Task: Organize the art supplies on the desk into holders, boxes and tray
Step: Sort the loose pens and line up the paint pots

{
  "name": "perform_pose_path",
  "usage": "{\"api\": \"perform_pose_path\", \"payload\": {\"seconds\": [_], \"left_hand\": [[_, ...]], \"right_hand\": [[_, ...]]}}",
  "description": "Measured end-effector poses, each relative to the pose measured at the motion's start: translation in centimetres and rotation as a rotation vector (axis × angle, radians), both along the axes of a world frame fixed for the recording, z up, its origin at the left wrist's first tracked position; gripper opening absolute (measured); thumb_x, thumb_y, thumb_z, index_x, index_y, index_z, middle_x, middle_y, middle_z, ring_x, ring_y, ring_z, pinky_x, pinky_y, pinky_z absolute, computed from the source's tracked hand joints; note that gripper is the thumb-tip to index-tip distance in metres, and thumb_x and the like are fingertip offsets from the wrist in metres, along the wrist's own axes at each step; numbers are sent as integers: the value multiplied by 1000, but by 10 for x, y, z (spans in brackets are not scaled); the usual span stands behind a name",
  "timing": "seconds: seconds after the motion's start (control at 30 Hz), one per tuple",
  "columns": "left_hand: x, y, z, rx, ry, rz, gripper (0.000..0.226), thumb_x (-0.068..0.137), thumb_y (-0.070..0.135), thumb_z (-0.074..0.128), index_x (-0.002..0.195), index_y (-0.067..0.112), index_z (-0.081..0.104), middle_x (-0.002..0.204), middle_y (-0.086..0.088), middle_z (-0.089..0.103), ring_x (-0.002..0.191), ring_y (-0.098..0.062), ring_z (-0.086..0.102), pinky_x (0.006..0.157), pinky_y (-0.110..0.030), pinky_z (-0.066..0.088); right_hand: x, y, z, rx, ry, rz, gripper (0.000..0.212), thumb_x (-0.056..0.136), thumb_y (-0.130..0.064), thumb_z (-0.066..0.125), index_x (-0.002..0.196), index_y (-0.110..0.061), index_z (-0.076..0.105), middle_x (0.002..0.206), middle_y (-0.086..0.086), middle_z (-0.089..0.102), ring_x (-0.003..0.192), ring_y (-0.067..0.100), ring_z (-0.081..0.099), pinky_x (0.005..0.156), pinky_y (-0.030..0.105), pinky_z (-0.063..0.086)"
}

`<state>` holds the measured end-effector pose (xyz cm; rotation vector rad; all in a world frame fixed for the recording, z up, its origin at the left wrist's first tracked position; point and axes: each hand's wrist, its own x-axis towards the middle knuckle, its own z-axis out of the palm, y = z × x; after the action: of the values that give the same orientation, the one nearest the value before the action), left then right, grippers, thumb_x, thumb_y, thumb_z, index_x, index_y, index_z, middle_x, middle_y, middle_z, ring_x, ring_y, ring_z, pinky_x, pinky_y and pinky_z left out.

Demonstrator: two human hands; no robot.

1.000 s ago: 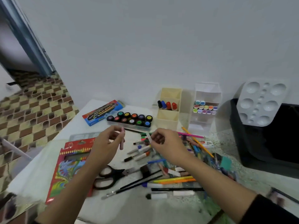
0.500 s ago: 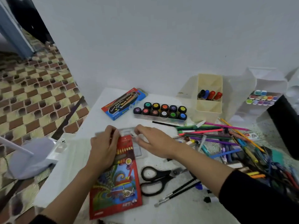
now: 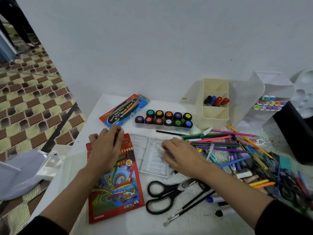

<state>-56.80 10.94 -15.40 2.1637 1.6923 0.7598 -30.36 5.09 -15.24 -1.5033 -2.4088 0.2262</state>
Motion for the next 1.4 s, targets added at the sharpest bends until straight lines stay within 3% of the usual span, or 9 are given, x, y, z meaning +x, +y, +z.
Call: {"api": "perform_pose_path", "payload": {"seconds": [0.2,0.33,0.47,0.53,0.7,0.87,1.0,1.2,1.4], "left_hand": [[7,19,2,-161,136,-27,27,101,52,28,104,35,49,97,9,58,98,-13,49,103,-44,23],[17,10,2,-25,126,13,19,103,37,45,105,25,60,113,7,55,113,-17,48,98,-41,24],[46,-18,23,-50,-16,-84,21,103,37,45,90,24,55,76,11,58,69,-10,55,66,-35,47],[60,-33,25,-136,131,-139,22,104,41,41,90,27,50,64,7,56,58,-8,53,58,-36,48],[77,-45,21,-51,400,-115,27,104,42,36,90,23,48,67,4,58,60,-19,57,58,-38,49],[77,-42,24,-37,486,-56,27,105,44,31,96,24,48,71,3,62,60,-20,58,55,-35,45],[81,-44,23,-5,442,-63,27,105,44,32,93,25,47,71,5,60,57,-16,53,50,-33,38],[85,-32,16,27,377,-163,25,106,40,31,93,25,46,81,8,56,77,-15,47,61,-32,38],[78,-17,11,0,322,-221,23,105,37,38,95,23,53,81,8,57,84,-16,46,68,-33,43]], "right_hand": [[19,-2,2,22,22,-161,14,99,-25,52,92,-13,52,80,1,55,72,19,43,65,32,32],[18,-1,5,-49,116,-242,16,98,-27,54,91,-13,55,84,0,56,75,17,49,65,34,43],[19,10,4,-35,145,-178,16,93,-28,62,86,-13,60,93,-2,56,88,15,49,79,29,43],[20,20,6,-82,109,-153,19,91,-31,62,84,-14,59,99,-2,55,93,17,49,82,32,44],[12,32,15,-190,-7,-153,23,91,-38,57,81,-17,58,95,-2,55,90,20,53,86,42,42],[6,27,23,-244,205,-198,24,88,-33,65,76,-12,63,86,2,59,80,20,56,75,38,48],[12,15,30,-371,324,-266,29,89,-32,69,75,-7,67,76,9,67,66,19,59,63,33,48],[18,0,27,-383,218,-260,35,92,-40,61,74,-11,59,71,7,65,67,25,61,64,42,54],[10,0,28,-361,132,-293,40,96,-48,55,75,-15,48,73,3,57,66,22,51,55,35,37]]}}
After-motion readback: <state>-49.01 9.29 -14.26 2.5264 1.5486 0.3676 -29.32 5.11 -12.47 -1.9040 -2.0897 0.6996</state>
